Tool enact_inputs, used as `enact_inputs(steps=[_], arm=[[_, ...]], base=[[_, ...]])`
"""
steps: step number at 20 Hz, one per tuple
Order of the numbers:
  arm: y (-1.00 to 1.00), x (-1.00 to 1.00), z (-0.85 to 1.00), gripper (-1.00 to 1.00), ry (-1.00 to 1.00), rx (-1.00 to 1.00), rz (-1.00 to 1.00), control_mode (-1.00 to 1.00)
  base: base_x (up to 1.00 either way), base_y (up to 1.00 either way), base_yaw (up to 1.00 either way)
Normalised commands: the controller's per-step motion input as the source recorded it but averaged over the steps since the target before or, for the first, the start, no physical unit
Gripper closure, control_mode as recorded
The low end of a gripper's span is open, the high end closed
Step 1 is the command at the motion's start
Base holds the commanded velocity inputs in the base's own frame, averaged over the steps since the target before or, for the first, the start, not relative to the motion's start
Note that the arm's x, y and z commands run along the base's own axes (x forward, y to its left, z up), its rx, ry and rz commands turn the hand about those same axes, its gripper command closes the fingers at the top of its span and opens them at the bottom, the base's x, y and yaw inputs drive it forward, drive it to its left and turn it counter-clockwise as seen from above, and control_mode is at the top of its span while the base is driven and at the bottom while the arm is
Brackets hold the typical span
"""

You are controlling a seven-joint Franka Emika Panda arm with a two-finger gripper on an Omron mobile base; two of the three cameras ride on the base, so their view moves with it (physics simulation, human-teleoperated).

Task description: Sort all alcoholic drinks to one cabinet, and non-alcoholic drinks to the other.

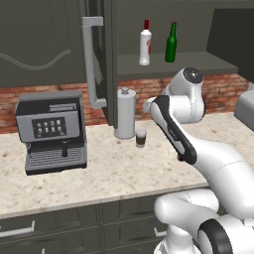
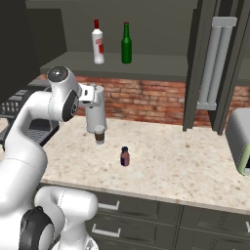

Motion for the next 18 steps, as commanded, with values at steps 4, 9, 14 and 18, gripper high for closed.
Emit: enact_inputs(steps=[4,9,14,18], arm=[[0.0,0.0,-0.25,-1.0,0.04,-0.02,0.0,-1.0],[0.0,0.0,-0.26,-1.0,0.05,0.0,0.0,-1.0],[0.02,0.0,-0.24,-1.0,0.08,0.0,0.0,-1.0],[0.02,0.02,-0.19,-1.0,0.09,0.0,0.0,-1.0]], base=[[0.0,0.0,0.0],[0.0,0.0,0.0],[0.0,0.0,0.0],[0.0,0.0,0.0]])
